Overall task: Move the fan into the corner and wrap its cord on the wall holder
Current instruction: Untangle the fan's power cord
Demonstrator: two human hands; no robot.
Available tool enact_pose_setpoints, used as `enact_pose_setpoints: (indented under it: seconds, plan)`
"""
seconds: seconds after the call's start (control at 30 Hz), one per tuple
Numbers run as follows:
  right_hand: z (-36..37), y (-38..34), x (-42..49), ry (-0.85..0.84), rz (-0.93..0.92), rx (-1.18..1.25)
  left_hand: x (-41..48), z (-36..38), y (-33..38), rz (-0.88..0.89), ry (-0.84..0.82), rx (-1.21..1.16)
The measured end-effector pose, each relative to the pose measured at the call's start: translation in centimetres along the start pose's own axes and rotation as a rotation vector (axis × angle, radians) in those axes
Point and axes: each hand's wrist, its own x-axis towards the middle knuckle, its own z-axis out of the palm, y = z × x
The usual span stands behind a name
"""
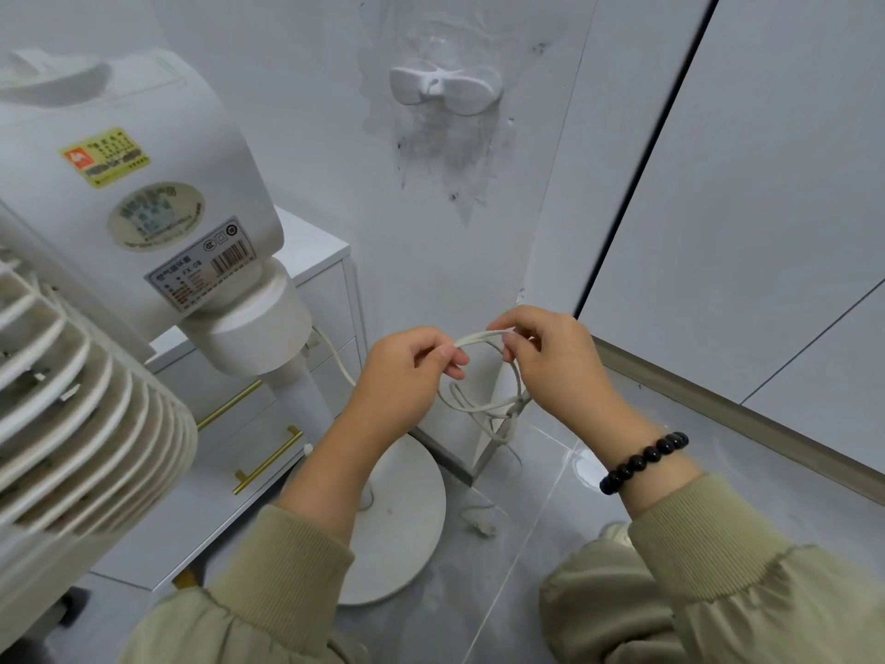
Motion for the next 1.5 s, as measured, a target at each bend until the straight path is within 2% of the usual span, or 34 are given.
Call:
enact_pose_setpoints:
  seconds: [0.1,0.17,0.27,0.33,0.47,0.53,0.6,0.7,0.77,0.87,1.1,1.33,1.4,1.5]
  plan:
    - [-0.3,0.0,0.3,0.003,0.214,0.151,0.1,0.1,0.3,-0.028,0.076,0.023]
    - [-0.7,0.2,0.4,-0.116,0.342,0.214,0.0,0.3,0.4,-0.029,0.114,0.045]
    - [-0.7,0.1,0.4,-0.292,0.483,0.481,0.1,0.5,0.1,-0.014,0.155,0.103]
    - [-0.6,0.2,0.4,-0.323,0.519,0.652,0.2,0.4,-0.2,-0.005,0.173,0.156]
    - [-0.7,0.6,0.7,-0.343,0.539,0.809,0.3,0.0,-0.3,-0.030,0.250,0.226]
    - [-1.0,0.6,0.8,-0.340,0.572,0.806,0.3,-0.2,-0.2,-0.030,0.265,0.250]
    - [-1.3,0.7,0.8,-0.341,0.530,0.655,0.2,-0.1,-0.2,-0.025,0.265,0.262]
    - [-1.7,0.9,0.7,-0.459,0.496,0.475,0.0,0.2,-0.1,0.009,0.267,0.277]
    - [-1.8,0.8,0.7,-0.515,0.525,0.549,0.0,0.1,-0.1,0.009,0.302,0.261]
    - [-1.7,1.1,0.8,-0.476,0.526,0.837,0.4,-0.6,-0.1,-0.083,0.350,0.185]
    - [-0.4,1.3,0.5,-0.249,0.455,0.864,0.6,-0.7,0.1,-0.165,0.329,0.038]
    - [0.9,0.6,0.4,-0.131,0.522,1.135,0.5,-0.7,0.1,-0.116,0.251,0.158]
    - [1.1,0.6,0.3,-0.124,0.533,1.142,0.6,-0.8,-0.1,-0.136,0.227,0.170]
    - [1.0,0.5,0.2,-0.139,0.507,0.988,0.6,-1.0,-0.3,-0.159,0.225,0.170]
